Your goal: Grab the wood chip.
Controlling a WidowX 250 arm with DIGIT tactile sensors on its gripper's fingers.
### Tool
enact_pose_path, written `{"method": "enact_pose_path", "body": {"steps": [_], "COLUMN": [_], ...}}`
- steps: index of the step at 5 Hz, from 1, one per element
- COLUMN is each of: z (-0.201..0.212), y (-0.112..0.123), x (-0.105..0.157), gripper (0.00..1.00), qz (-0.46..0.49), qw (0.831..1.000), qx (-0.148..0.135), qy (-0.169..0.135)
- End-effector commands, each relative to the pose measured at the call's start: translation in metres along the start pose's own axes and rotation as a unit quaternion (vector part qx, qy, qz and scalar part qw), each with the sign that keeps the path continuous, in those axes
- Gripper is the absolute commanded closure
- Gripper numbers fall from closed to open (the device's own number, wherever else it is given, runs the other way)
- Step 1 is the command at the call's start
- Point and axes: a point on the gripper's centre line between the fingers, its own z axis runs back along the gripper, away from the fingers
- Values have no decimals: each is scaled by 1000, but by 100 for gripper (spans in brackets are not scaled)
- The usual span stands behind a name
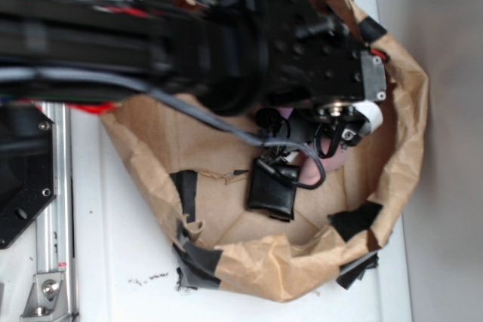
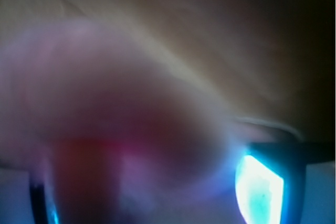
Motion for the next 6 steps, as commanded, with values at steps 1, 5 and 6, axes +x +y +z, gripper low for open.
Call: {"method": "enact_pose_path", "body": {"steps": [1,5,6], "z": [-8,100,85], "y": [-8,-20,-24], "x": [-14,-28,-29], "gripper": [0,0,0], "qz": [-9,60,58], "qw": [1000,996,998], "qx": [-2,-25,-19], "qy": [12,-58,-29]}}
